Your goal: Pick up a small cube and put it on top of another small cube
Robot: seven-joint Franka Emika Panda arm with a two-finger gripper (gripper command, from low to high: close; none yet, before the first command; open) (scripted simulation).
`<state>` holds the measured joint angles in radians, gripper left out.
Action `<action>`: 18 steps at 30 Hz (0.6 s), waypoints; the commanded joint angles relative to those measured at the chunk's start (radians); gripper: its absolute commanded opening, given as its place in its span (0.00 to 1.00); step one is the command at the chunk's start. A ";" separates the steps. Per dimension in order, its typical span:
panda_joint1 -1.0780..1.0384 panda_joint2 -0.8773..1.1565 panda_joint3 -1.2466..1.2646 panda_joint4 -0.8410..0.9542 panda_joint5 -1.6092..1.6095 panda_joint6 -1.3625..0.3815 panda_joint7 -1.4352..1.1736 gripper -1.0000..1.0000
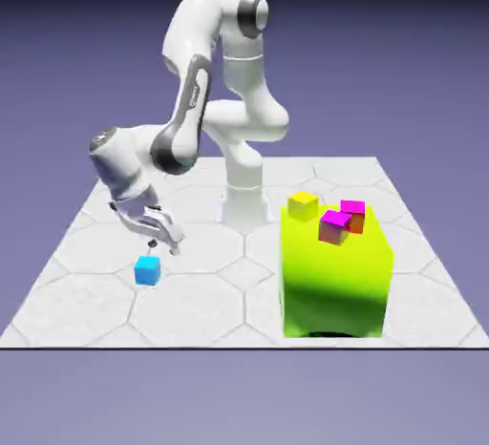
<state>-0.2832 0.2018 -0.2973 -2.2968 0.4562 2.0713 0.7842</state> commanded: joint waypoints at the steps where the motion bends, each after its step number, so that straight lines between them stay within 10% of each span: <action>1: -0.013 0.035 -0.013 0.023 0.021 -0.044 0.002 0.50; 18: -0.240 0.626 -0.241 0.416 0.370 -0.783 0.035 0.50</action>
<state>-0.5228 0.8274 -0.5383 -1.8808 0.8260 1.2885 0.8192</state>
